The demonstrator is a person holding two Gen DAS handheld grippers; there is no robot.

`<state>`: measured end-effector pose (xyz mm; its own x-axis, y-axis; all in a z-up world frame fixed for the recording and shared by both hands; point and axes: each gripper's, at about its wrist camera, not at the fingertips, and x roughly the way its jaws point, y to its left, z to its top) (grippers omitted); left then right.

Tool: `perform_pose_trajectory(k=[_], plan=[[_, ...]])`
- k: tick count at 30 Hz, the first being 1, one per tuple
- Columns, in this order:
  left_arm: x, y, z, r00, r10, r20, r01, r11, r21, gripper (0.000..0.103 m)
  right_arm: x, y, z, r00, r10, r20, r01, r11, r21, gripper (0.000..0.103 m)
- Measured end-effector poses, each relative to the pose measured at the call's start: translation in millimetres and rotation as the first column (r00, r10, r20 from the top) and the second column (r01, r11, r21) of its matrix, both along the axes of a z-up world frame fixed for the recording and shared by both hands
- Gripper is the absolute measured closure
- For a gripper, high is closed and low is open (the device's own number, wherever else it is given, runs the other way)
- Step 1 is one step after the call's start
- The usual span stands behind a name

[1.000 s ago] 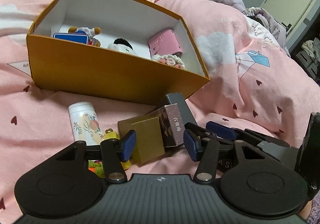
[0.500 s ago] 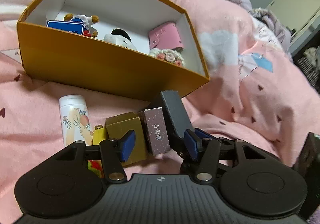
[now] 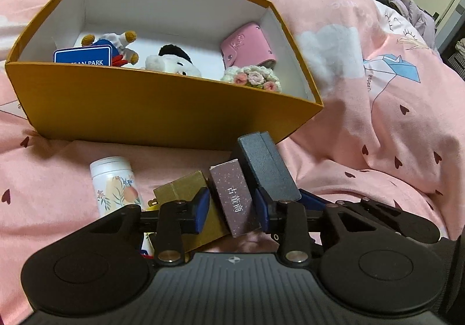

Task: Organize objects
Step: 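Grasp the mauve box with the left tool while the right grasps the dark grey box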

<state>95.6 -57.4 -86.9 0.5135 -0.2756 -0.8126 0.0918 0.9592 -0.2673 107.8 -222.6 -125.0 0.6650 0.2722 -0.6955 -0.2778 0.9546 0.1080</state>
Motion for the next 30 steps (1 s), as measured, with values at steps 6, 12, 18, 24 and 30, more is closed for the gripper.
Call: perform_pose_trajectory(k=[6, 12, 18, 24, 30], plan=[[11.2, -5.6, -3.3, 0.999, -0.027, -0.025, 0.027, 1.0, -0.012, 0.064, 7.7, 2.1, -5.1, 0.999, -0.031, -0.011, 0.031, 0.999, -0.025, 0.065], [25.6, -10.3, -6.6, 0.999, -0.007, -0.036, 0.007, 1.0, 0.008, 0.061, 19.4, 4.0, -10.9, 0.999, -0.045, -0.022, 0.045, 0.998, -0.032, 0.065], [34.2, -20.5, -9.7, 0.999, -0.037, -0.019, 0.039, 0.997, 0.073, 0.06, 24.4, 5.0, -15.2, 0.998, -0.057, -0.021, 0.056, 0.997, -0.052, 0.063], [35.3, -16.7, -9.7, 0.998, -0.056, -0.026, 0.057, 0.997, 0.053, 0.061, 27.0, 1.1, -16.0, 0.998, -0.057, -0.031, 0.056, 0.998, -0.021, 0.063], [25.2, -3.7, 1.3, 0.999, -0.039, -0.024, 0.039, 0.999, -0.003, 0.07, 25.3, -4.9, -11.7, 0.998, -0.064, -0.018, 0.064, 0.998, 0.021, 0.068]])
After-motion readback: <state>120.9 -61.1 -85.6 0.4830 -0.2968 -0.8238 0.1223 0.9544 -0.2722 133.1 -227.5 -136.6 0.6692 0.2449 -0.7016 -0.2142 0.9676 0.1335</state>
